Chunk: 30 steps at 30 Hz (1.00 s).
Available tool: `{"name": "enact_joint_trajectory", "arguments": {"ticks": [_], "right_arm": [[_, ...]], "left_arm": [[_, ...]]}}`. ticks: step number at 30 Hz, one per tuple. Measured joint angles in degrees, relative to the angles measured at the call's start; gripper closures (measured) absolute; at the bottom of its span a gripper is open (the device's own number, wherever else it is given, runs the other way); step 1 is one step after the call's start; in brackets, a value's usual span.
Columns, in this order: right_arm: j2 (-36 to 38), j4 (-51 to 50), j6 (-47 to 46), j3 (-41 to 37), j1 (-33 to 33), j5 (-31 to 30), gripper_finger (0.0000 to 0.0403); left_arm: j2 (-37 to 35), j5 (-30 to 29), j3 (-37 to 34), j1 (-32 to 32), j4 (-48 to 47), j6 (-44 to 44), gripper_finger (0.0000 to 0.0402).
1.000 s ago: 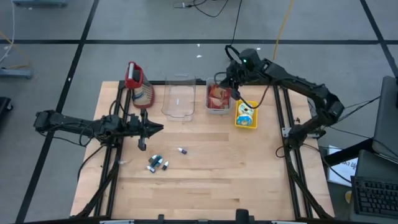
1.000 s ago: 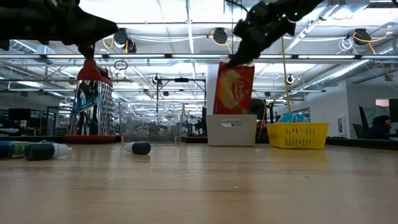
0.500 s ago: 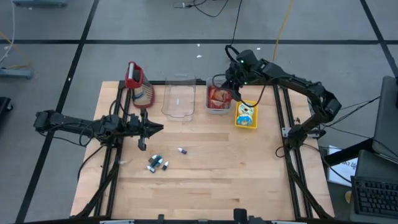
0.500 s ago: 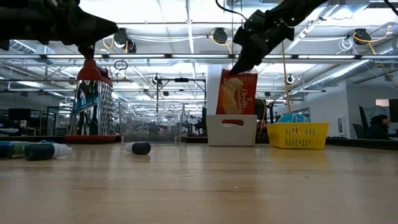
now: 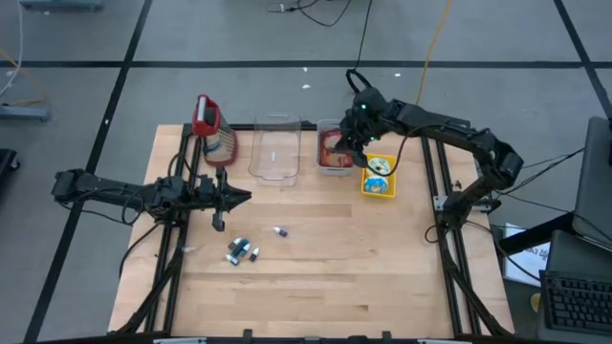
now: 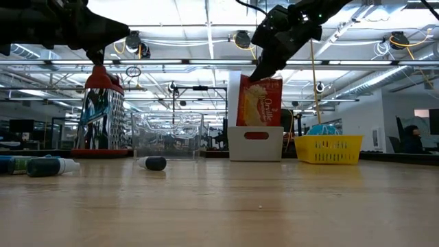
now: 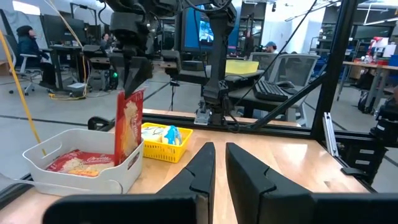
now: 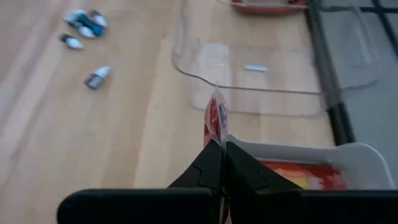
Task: Pick & Place Food Item
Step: Put the popcorn bag into the gray bin
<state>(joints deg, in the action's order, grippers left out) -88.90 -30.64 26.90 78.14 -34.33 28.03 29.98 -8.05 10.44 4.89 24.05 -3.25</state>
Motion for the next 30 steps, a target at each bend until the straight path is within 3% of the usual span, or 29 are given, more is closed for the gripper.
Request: {"name": "enact_joint_trajectory", "arguments": {"ticks": [12, 17, 24, 30], "right_arm": [[-0.25, 4.75, -5.32, -5.14, 4.02, -10.03, 0.0403], [-0.22, 9.78, -6.18, -6.97, 4.79, -11.48, 0.0403], [-0.25, 19.75, -6.36, -9.17, 5.21, -26.26, 0.0394], [-0.25, 24.22, -4.41, -10.52, 5.17, -31.29, 0.0371]], "left_arm": [[0.0, 0.0, 0.0, 0.0, 0.0, 0.0, 0.0364], [0.0, 0.0, 0.0, 0.0, -0.01, 0.0, 0.0364], [0.0, 0.0, 0.0, 0.0, -0.02, 0.0, 0.0364], [0.02, 0.0, 0.0, 0.0, 0.0, 0.02, 0.0364]]}}
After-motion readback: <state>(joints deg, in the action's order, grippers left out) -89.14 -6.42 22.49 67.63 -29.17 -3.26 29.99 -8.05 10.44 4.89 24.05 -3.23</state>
